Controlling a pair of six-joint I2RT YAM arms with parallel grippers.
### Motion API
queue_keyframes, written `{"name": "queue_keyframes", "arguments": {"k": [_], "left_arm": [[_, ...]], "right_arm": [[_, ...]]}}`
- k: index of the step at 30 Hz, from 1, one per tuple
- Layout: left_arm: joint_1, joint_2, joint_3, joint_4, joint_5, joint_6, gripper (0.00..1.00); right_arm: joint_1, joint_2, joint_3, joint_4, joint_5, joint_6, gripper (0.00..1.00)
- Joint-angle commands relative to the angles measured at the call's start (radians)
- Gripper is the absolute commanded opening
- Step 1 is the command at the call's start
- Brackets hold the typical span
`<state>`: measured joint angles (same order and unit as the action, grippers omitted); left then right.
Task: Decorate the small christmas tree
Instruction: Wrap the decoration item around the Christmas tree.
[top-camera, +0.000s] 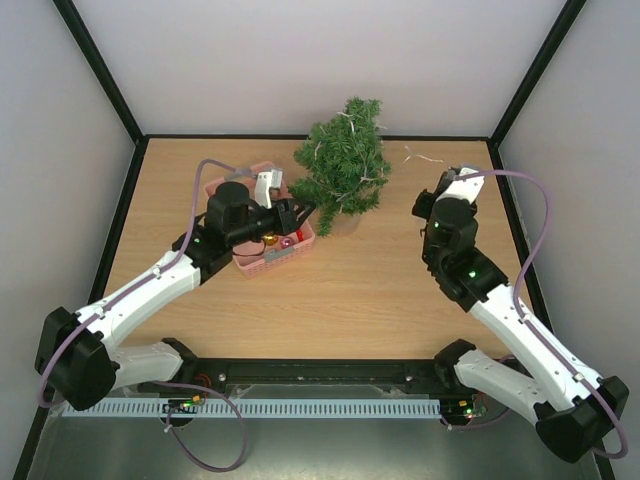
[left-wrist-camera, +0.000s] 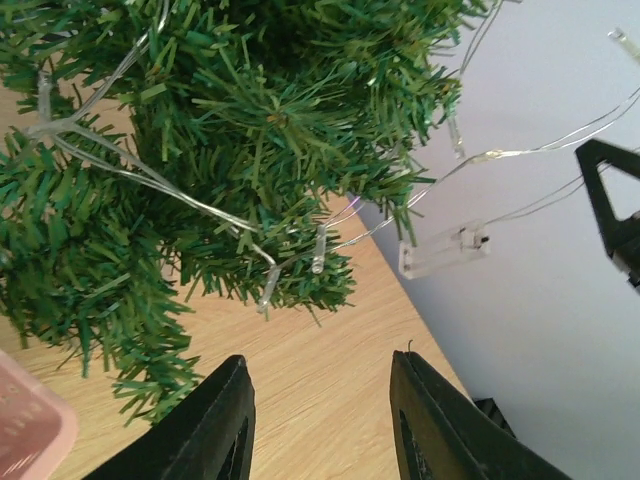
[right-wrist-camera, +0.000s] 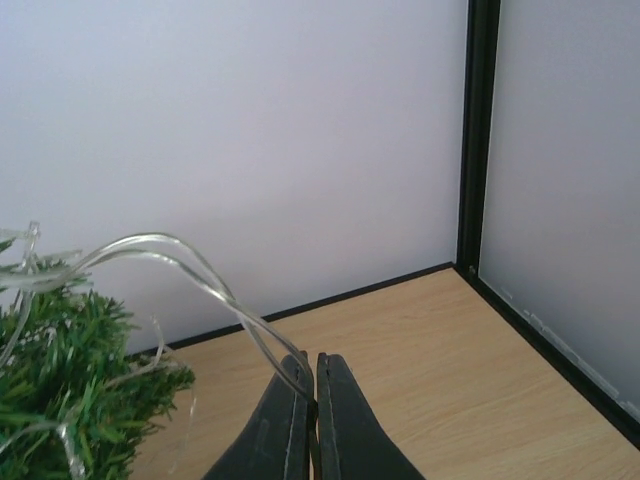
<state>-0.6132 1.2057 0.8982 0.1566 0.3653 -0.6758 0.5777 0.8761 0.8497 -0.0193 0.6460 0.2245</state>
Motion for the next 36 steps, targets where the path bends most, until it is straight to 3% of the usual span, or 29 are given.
{"name": "queue_keyframes", "arguments": {"k": [1,5,9,19,26,36], "left_arm": [[-0.005,-0.018,0.018,-0.048,-0.04,0.074,0.39],[-0.005,-0.018,0.023,-0.066,-0.039,0.093,0.39],[-0.005,-0.024,0.028,-0.098,-0.063,0.125,0.4],[-0.004,-0.008,0.045,-0.129,-0.096,0.146,0.4],[-0.003,0.022,0.057,-0.151,-0.102,0.143,0.4],[0.065,0.025,0.094,-0.193,-0.072,0.141,0.41]], "right_arm": [[-0.054,0.052,0.05,0.013,-0.013,-0.036,0.02],[-0.112,0.073,-0.004,-0.003,-0.016,0.022,0.02],[-0.176,0.057,-0.111,0.077,-0.07,0.043,0.02],[-0.287,0.218,-0.196,0.282,-0.152,0.05,0.02],[-0.296,0.321,-0.273,0.329,-0.183,0.23,0.02],[-0.391,0.529,-0.221,0.506,-0.272,0.154,0.02]]}}
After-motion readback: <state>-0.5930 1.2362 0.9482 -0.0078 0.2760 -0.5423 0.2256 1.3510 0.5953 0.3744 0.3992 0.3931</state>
